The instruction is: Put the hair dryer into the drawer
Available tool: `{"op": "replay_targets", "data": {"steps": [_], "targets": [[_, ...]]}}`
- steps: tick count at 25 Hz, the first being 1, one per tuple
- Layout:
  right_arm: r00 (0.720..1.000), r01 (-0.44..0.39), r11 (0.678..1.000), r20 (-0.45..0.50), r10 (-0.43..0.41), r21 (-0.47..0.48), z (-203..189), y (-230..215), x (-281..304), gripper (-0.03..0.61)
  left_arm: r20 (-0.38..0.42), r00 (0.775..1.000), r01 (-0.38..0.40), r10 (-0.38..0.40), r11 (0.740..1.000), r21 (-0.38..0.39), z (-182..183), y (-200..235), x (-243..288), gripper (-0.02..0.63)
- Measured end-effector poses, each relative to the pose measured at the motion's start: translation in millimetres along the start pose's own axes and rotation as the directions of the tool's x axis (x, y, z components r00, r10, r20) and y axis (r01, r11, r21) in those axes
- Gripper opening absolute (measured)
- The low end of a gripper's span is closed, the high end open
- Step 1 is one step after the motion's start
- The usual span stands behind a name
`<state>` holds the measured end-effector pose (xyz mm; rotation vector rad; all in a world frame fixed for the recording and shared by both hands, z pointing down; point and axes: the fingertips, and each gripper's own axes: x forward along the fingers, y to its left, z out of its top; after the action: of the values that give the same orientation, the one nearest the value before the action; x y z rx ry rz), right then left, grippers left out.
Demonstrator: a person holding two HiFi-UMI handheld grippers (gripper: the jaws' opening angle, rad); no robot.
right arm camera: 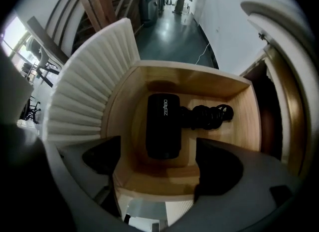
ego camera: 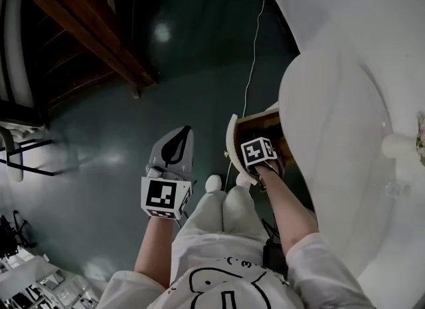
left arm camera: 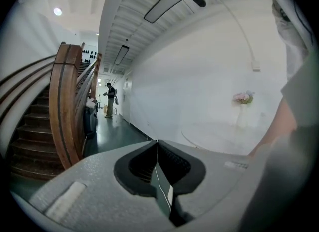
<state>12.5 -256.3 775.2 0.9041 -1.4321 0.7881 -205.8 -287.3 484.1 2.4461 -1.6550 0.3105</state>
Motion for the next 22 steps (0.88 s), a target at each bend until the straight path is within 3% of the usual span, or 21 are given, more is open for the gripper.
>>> {"op": "replay_targets", "data": {"steps": [5,8,15,18,21,22], "targets": [[0.999,-0.03,1.0,0.038,0.029,0.001,0.2,12.4,-29.6,0.468,0.036,0.999,0.026,-0.026,1.0,0.008,18.3,-5.6,-3.9,0.018],[0.996,-0.052,0.999,0.069,0.052,-0.007,3.9,18.6,-47.3,0.433,0.054,0.998,0.027,-0.027,1.0,0.008,26.7,-4.8,-7.2,0.018],[0.975,-0.089,0.995,0.21,0.078,0.045,12.4,17.9,-89.5,0.209,0.078,0.997,0.01,-0.011,1.0,0.01,40.8,-5.3,-17.4,0.018],[0.961,-0.102,0.994,0.261,0.093,0.024,10.3,18.8,-108.9,0.139,0.102,0.995,-0.004,0.003,1.0,0.01,52.7,-9.9,-22.3,0.018],[0.943,-0.116,0.993,0.312,0.113,-0.007,8.0,18.0,-134.9,0.0,0.129,0.992,-0.01,0.008,1.0,0.015,68.6,-20.5,-26.3,0.018],[0.935,-0.127,0.992,0.333,0.125,-0.016,8.3,18.0,-145.3,-0.001,0.138,0.99,-0.01,0.007,1.0,0.019,75.0,-24.6,-27.6,0.018]]}}
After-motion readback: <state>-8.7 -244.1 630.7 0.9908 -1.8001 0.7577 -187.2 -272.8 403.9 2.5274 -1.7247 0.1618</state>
